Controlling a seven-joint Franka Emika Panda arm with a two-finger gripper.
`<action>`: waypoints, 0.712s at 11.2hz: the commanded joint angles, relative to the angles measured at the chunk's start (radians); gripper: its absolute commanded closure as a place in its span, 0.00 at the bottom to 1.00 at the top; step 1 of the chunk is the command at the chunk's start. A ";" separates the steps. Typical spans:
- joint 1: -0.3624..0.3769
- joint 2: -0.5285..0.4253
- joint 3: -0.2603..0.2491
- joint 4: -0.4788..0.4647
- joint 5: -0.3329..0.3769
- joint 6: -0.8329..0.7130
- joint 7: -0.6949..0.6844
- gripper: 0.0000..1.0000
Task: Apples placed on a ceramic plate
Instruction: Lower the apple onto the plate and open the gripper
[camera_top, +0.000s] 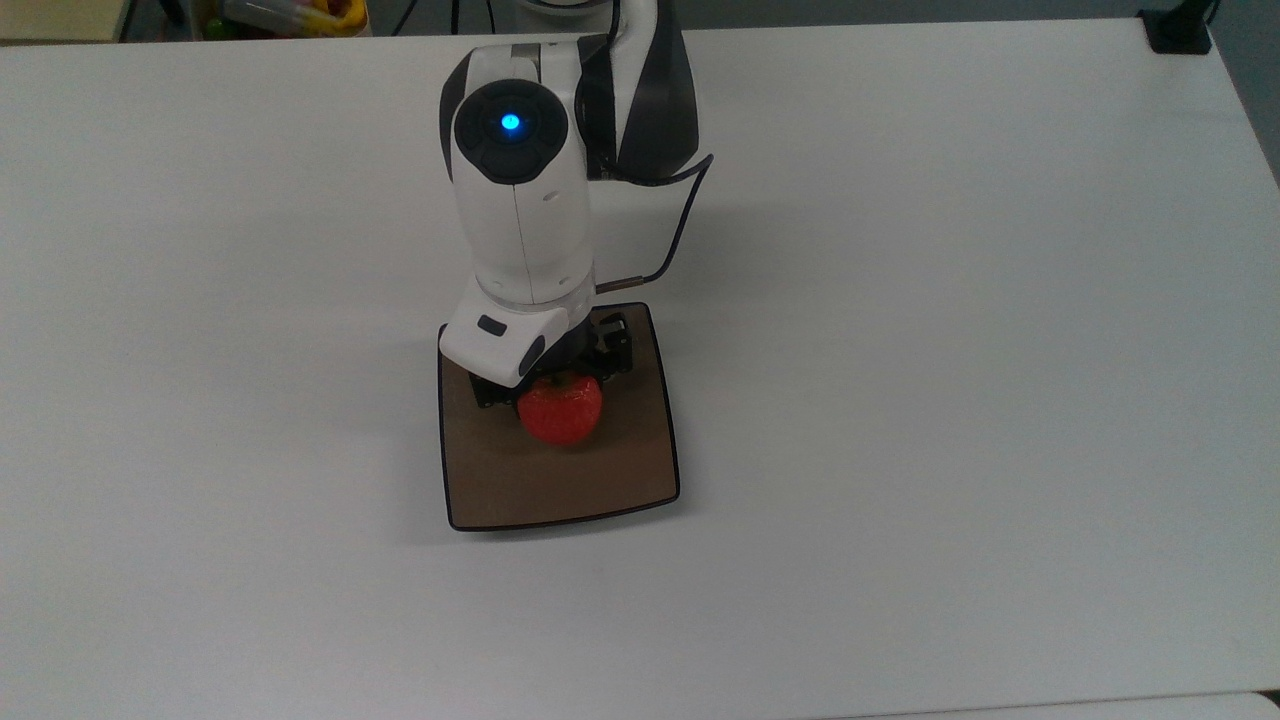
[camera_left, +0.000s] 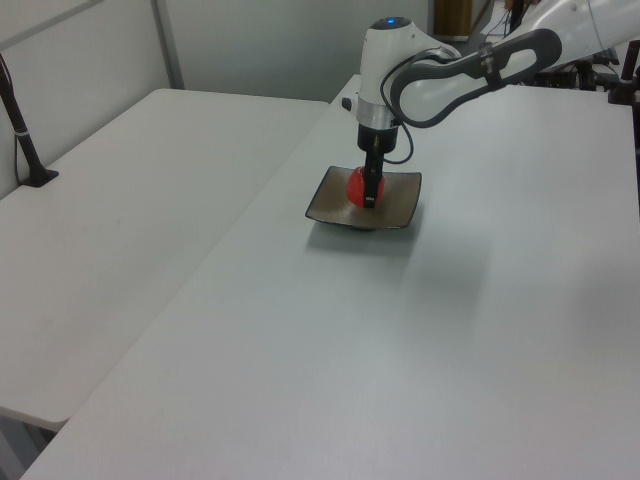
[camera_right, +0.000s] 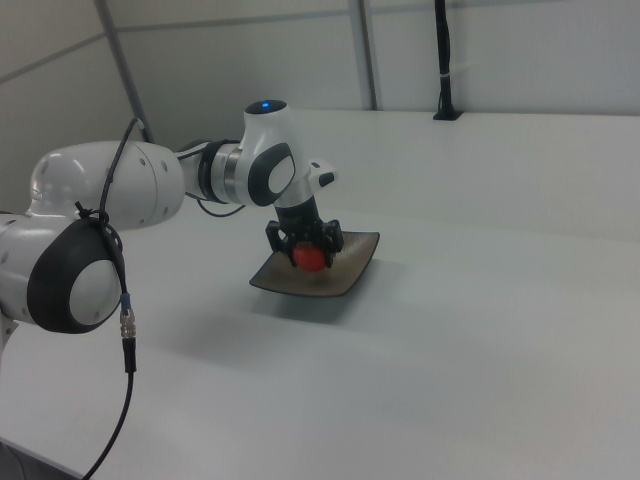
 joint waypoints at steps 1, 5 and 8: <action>0.020 0.020 -0.019 0.007 -0.026 0.028 0.024 0.63; 0.023 0.020 -0.019 -0.007 -0.099 0.029 0.053 0.00; 0.023 0.007 -0.019 -0.015 -0.116 0.026 0.056 0.00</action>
